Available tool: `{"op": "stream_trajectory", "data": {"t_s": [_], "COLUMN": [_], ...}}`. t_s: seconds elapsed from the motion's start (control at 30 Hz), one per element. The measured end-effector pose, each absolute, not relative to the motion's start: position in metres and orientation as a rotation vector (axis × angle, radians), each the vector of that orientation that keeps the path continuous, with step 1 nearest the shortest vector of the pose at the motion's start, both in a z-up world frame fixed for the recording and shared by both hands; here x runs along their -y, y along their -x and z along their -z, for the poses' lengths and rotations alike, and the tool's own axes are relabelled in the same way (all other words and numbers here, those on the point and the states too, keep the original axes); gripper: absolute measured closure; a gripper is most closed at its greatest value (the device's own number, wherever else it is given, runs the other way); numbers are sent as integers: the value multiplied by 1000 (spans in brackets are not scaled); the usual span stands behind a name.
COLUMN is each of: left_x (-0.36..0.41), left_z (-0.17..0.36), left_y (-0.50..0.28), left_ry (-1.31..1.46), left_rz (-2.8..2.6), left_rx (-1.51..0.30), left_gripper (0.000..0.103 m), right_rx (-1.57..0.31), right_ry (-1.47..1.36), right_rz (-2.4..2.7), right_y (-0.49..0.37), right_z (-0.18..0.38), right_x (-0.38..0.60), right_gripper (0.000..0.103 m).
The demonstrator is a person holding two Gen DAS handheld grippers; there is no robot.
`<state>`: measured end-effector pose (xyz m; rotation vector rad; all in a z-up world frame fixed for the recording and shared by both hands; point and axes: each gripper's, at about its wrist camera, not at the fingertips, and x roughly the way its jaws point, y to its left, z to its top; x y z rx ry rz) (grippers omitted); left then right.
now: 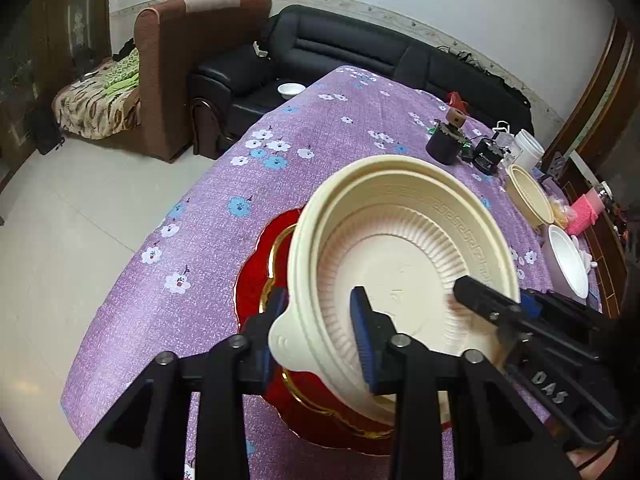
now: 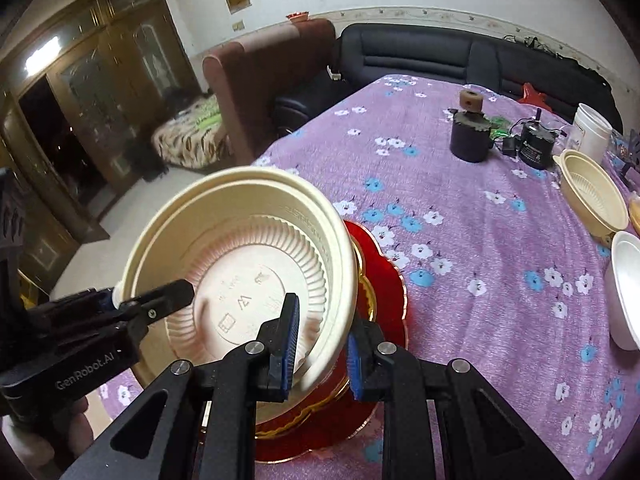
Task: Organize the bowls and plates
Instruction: 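Lower the beige bowl onto the red plate stack and open the left tool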
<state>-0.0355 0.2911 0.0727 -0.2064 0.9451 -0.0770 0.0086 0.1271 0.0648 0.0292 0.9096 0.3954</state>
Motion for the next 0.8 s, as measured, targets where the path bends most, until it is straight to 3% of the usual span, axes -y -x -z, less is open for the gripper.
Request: {"op": "stream_trajectory", "data": {"t_s": [0.2,0.33,0.4,0.47,0.57,0.7,0.8], "left_x": [-288,-291,-295,-300,-301,-292,-278], "left_z": [-80,-87,-90,-94,-100,-113,-123], "left_y": [51,63,67,74,85,104,118], "left_ry": [205,217,235,252,245,168,123], "left_rz": [114,96,89,70,42,-70,-108], "left_rx": [-894,-857,-846,-827,-798,-722,-665], "left_gripper": [39,33,33,32,32,18,15], "right_rx": [-894,-846,-817,-773,-723,-656,-599], "right_ry": [10,58,64,82,84,33,21], "right_rz": [-392,-374,-381,-365,-350,-334,-298], "right_y": [-4,3,7,12,19,37,59], "right_z": [-60,-60,-63,-67,-73,-90,-100], "right_x": [-138,-144,-145,-147,-145,-128,-109], "right_gripper": [72,61,44,35,34,34,26]}}
